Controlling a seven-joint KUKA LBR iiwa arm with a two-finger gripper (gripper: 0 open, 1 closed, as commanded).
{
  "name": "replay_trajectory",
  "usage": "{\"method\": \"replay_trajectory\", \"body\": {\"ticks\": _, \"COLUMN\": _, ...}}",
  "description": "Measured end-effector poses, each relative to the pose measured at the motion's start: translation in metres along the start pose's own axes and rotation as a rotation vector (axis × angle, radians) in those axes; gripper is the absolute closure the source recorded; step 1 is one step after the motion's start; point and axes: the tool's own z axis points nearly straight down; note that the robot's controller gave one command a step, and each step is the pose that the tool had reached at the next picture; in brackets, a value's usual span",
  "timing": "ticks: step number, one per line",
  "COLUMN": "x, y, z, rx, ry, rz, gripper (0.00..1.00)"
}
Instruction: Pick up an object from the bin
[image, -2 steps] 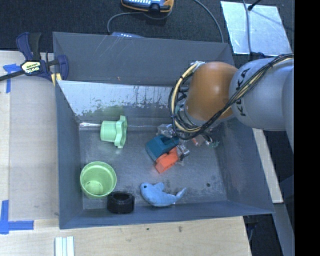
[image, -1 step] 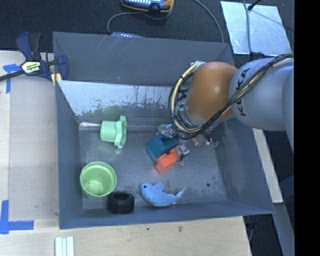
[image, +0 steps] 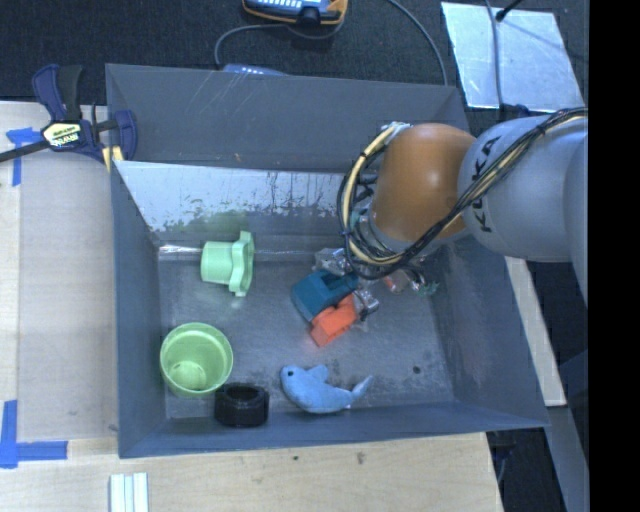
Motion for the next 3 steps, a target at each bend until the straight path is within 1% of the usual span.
{"method": "replay_trajectory", "body": {"ticks": 3, "x": 0.0000, "y": 0.0000, "z": 0.0000, "rx": 0.000, "ry": 0.000, "rz": 0.001, "gripper": 1.00}}
